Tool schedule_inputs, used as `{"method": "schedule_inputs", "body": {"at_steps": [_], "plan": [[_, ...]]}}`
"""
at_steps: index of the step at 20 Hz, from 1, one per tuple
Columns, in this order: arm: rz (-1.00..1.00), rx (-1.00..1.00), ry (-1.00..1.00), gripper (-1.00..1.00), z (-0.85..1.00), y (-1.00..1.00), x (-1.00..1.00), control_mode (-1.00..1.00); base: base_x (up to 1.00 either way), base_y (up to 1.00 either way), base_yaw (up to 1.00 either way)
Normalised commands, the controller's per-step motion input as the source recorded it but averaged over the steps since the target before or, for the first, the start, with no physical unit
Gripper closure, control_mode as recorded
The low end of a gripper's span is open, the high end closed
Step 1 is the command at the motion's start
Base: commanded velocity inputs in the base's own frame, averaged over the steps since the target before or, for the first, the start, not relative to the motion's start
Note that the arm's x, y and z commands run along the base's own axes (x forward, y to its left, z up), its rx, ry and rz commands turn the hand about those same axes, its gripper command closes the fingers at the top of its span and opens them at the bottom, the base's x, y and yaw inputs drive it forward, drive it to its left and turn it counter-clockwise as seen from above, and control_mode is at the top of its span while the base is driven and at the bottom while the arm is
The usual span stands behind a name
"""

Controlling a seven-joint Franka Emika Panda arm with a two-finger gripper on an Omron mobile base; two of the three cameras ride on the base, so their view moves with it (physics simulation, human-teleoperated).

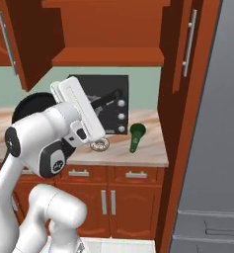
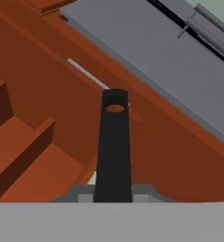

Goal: Pick the pan from the cabinet and place it on the stove. Then turn on the stove burner for the pan.

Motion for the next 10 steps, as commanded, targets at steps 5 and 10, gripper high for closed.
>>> {"method": "schedule_inputs", "body": {"at_steps": [5,10], "plan": [[0.00,0.00,0.00,1.00,0.00,0.00,0.00,1.00,-0.45,0.25,-0.30],[0.00,0.00,0.00,1.00,0.00,0.00,0.00,1.00,-0.51,0.03,-0.36]]}}
